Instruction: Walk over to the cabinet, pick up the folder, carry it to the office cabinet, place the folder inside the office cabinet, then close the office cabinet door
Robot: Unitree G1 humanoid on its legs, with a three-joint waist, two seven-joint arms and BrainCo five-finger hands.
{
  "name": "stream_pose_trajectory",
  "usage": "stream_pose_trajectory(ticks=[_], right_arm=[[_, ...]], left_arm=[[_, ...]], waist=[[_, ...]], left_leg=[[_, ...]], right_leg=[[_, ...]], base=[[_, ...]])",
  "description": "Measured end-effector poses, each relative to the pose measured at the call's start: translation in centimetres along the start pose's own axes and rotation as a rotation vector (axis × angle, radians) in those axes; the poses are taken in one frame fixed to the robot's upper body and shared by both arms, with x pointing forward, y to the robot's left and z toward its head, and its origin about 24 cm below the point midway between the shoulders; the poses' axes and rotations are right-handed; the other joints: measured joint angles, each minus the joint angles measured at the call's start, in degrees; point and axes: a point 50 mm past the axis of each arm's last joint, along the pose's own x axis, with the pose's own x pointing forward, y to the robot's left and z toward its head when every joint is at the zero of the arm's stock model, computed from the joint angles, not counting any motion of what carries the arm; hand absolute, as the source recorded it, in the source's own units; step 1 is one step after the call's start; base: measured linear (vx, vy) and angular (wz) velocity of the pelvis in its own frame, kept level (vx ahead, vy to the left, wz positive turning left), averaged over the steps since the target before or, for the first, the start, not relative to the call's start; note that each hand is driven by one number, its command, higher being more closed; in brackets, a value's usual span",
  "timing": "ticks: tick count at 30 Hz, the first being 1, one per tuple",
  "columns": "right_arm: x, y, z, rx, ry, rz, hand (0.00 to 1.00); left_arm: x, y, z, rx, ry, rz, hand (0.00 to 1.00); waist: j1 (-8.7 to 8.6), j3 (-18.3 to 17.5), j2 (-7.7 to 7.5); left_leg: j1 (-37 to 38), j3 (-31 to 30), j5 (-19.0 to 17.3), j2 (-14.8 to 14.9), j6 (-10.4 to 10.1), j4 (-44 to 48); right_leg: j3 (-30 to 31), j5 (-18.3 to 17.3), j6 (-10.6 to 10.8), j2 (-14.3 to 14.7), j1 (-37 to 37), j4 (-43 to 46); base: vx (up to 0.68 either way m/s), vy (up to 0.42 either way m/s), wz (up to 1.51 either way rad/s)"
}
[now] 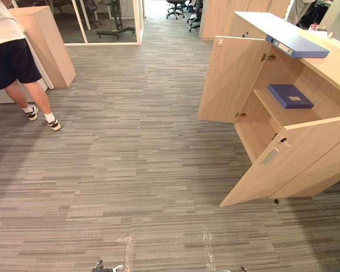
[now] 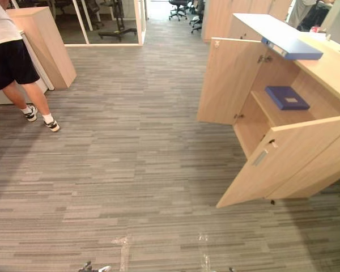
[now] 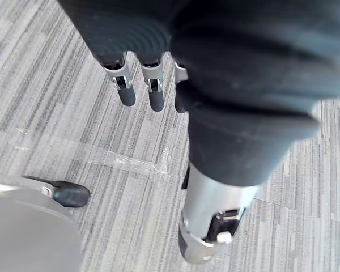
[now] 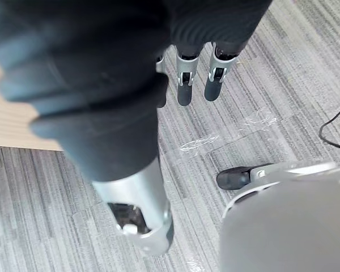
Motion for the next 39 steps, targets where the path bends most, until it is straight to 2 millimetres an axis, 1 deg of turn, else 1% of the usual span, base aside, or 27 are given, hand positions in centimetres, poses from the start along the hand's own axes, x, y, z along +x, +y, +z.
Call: stream_pose_trajectory(ticks=[1,3,5,6,14,19,22,25,29,33,34,35,36,37,38,39], right_arm=[[0.0,0.6,0.5,0.002,-0.011,0.015,0.0],[0.0,1.1,0.7,0.005,-0.015,0.028,0.0],[-0.1,2.3,0.8,0.016,-0.018,0.06,0.0],[0.0,2.4,1.0,0.013,-0.024,0.066,0.0],[0.0,2.6,1.3,0.013,-0.028,0.071,0.0],[0.0,2.8,1.3,0.0,-0.032,0.062,0.0],[-0.1,3.1,1.6,-0.053,-0.047,0.051,0.0],[-0.1,3.3,1.9,-0.106,-0.065,0.022,0.0],[-0.2,3.4,2.2,-0.102,-0.084,0.004,0.0],[-0.2,3.4,2.0,-0.097,-0.082,0.007,0.0],[-0.2,3.4,2.0,-0.096,-0.083,0.009,0.0],[-0.2,3.5,2.0,-0.093,-0.088,0.012,0.0],[-0.2,3.5,2.1,-0.088,-0.098,0.013,0.0],[-0.2,3.4,2.3,-0.086,-0.105,0.014,0.0],[-0.2,3.4,2.7,-0.068,-0.114,0.018,0.0],[-0.1,3.3,3.0,-0.037,-0.118,0.016,0.0]], left_arm=[[0.1,-0.6,0.3,-0.012,-0.002,-0.034,0.0],[0.1,-1.0,0.3,-0.015,0.002,-0.051,0.0],[0.1,-1.6,0.4,-0.019,0.002,-0.078,0.0],[0.0,-2.0,0.4,-0.026,0.003,-0.092,0.0],[0.1,-2.1,0.6,-0.01,-0.004,-0.101,0.0],[0.2,-2.3,1.2,0.09,-0.034,-0.093,0.0],[0.2,-2.5,1.5,0.135,-0.05,-0.078,0.0],[0.2,-2.5,1.6,0.147,-0.057,-0.056,0.0],[0.3,-2.5,1.9,0.15,-0.073,-0.03,0.0],[0.3,-2.4,2.0,0.148,-0.075,-0.025,0.0],[0.3,-2.4,2.1,0.144,-0.076,-0.023,0.0],[0.3,-2.2,2.3,0.133,-0.082,-0.014,0.0],[0.4,-2.3,2.7,0.122,-0.099,-0.009,0.0],[0.4,-2.3,3.0,0.116,-0.111,-0.007,0.0],[0.4,-2.2,3.4,0.092,-0.131,0.0,0.0],[0.4,-2.2,3.8,0.06,-0.144,0.007,0.0]], waist=[[0.02,0.3,-0.05],[0.04,0.5,-0.14],[0.03,0.6,-0.26],[0.03,0.7,-0.27],[0.02,1.1,-0.51],[-0.07,1.4,-0.99],[-0.2,1.7,-1.17],[-0.23,2.0,-1.2],[-0.35,2.4,-1.35],[-0.48,2.5,-1.45],[-0.48,2.7,-1.51],[-0.49,3.2,-1.73],[-0.52,3.7,-1.5],[-0.53,4.3,-1.35],[-0.51,5.9,-1.02],[-0.53,7.3,-0.61]], left_leg=[[0.6,0.1,0.1,-0.1,-0.1,-0.6],[0.9,0.1,0.1,-0.1,-0.1,-0.7],[0.9,0.2,0.1,-0.2,-0.1,-0.8],[0.9,0.1,0.1,-0.3,-0.1,-0.8],[1.1,0.1,0.3,-0.3,0.1,-1.6],[1.1,0.2,0.4,-0.3,0.1,-1.8],[1.5,0.5,0.4,-0.3,0.1,-2.1],[1.7,0.7,0.4,-0.4,0.1,-2.4],[1.8,0.8,0.3,-0.4,0.0,-2.5],[1.9,1.1,0.1,-0.3,-0.3,-2.3],[1.7,1.3,-0.2,-0.3,-0.5,-1.6],[0.4,1.6,-1.8,-0.4,-1.1,1.6],[-2.4,1.8,-4.4,-0.1,-1.3,6.9],[-3.6,2.1,-5.7,0.2,-2.0,10.0],[-6.1,2.8,-7.8,0.9,-4.1,16.4],[-9.3,4.0,-8.6,1.6,-5.3,24.3]], right_leg=[[0.0,0.0,0.4,-0.1,0.1,0.0],[0.0,-0.2,0.6,-0.2,0.3,0.0],[0.0,-0.2,0.7,-0.3,0.2,0.0],[0.0,-0.2,0.6,-0.3,0.2,0.0],[-0.1,-0.2,0.6,-0.3,0.1,0.0],[-0.1,-0.2,0.6,-0.3,0.1,-0.1],[-0.1,-0.1,0.6,-0.3,0.1,-0.1],[-0.1,-0.1,0.6,-0.3,0.1,-0.3],[-0.1,-0.1,0.5,-0.3,0.1,-0.3],[0.0,0.0,0.4,-0.3,0.3,-0.3],[0.0,0.0,0.4,-0.4,0.3,-0.2],[0.0,0.0,0.4,-0.5,0.3,0.0],[0.0,0.0,0.3,-0.4,0.3,0.0],[0.0,-0.1,0.3,-0.4,0.5,0.0],[0.0,-0.9,-0.6,-0.2,1.2,0.0],[-0.2,-1.7,-1.4,-0.1,2.2,0.0]], base=[[0.0,0.0,0.0],[0.0,0.0,0.0],[0.0,0.0,0.0],[0.0,0.0,0.0],[0.0,0.0,0.0],[0.0,0.0,0.0],[0.0,0.003,-0.03],[-0.01,0.004,-0.03],[0.0,0.0,0.0],[0.0,0.0,-0.01],[-0.02,0.003,-0.03],[-0.03,0.007,-0.04],[-0.04,0.011,-0.04],[-0.04,0.02,-0.06],[-0.05,0.026,-0.02],[-0.04,0.028,0.02]])
